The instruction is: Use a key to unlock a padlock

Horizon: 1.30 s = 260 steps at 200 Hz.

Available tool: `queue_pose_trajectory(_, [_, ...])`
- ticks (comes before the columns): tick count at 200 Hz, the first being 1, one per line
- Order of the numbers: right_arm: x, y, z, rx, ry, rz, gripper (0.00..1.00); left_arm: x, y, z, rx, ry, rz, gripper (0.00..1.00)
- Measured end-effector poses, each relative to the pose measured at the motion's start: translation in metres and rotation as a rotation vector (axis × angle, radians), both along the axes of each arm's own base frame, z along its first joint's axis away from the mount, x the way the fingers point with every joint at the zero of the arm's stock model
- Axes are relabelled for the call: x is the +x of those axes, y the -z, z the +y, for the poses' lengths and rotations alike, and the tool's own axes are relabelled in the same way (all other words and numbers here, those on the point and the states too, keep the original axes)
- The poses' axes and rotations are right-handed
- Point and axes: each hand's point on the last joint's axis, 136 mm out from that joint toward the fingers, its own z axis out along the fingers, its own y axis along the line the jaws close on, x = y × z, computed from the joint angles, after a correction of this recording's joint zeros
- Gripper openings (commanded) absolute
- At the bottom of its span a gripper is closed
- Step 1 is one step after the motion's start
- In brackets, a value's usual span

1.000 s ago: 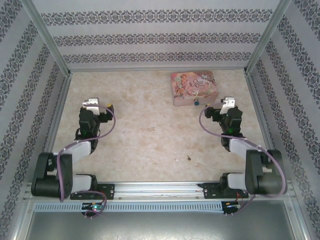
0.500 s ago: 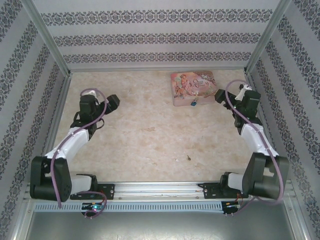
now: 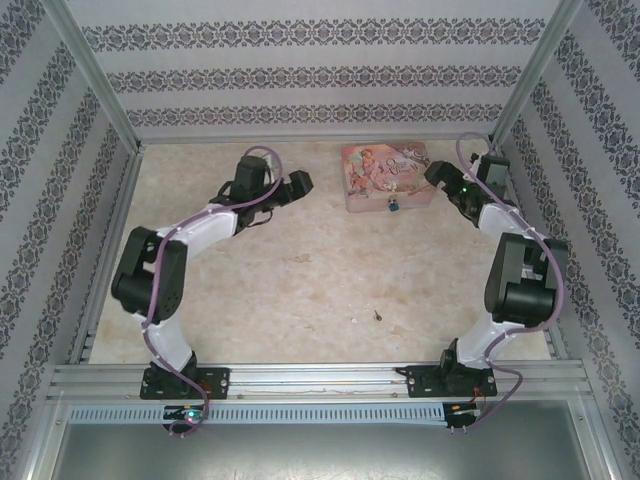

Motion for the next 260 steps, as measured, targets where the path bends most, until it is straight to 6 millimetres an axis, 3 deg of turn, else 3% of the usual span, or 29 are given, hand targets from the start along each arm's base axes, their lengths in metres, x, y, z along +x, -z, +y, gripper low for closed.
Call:
queue_pose_trajectory(53, [0.029, 0.016, 0.016, 0.016, -0.043, 0.036, 0.98, 0.032, 0.022, -0.074, -0.069, 0.146, 0.038, 1.0])
queue_pose_trajectory(103, [0.042, 0.02, 0.023, 0.018, -0.075, 0.057, 0.98, 0.047, 0.034, -0.111, -0.099, 0.216, 0.053, 1.0])
queue_pose_trajectory(164, [0.039, 0.025, 0.041, 0.022, -0.175, 0.071, 0.98, 0.05, 0.037, -0.136, -0.116, 0.267, 0.059, 1.0])
queue_pose_trajectory(223, [0.038, 0.026, 0.047, -0.012, -0.214, 0.059, 0.98, 0.049, 0.038, -0.135, -0.11, 0.265, 0.072, 1.0])
queue_pose_trajectory(260, [0.025, 0.027, 0.058, -0.02, -0.238, 0.058, 0.97, 0.043, 0.041, -0.127, -0.094, 0.244, 0.072, 1.0])
